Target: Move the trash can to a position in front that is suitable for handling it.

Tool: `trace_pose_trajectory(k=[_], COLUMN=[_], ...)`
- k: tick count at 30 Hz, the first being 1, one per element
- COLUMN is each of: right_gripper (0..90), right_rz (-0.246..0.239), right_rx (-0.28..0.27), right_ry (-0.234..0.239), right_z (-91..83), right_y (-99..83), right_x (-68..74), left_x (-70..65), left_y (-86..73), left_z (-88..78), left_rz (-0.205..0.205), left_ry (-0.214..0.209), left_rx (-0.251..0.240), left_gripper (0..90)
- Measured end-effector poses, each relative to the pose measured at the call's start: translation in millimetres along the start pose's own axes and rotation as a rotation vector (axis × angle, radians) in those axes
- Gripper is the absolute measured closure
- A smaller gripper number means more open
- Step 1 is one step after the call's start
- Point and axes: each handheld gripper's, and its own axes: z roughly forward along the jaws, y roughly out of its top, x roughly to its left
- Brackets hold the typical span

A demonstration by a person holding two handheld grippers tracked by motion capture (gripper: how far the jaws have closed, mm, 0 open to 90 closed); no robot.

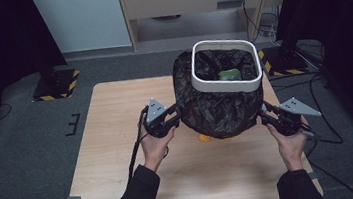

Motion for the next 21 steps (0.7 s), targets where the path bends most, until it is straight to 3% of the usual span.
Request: trace_pose_trajectory(k=[9, 21], right_gripper=[63.9, 64.1], right_rz=[-0.005, -0.009], right_rx=[0.011, 0.012], right_ry=[0.027, 0.075], right_z=[1.9, 8.7], right_y=[2.9, 4.7], right_x=[10.0, 32.4], left_x=[5.1, 17.4], left_y=[-0.2, -8.7], left_z=[-10.6, -41.3], left_rz=[-0.007, -0.022], left_ry=[0.014, 0.034], left_rx=[0.007, 0.0], left_gripper=[67.3, 67.3])
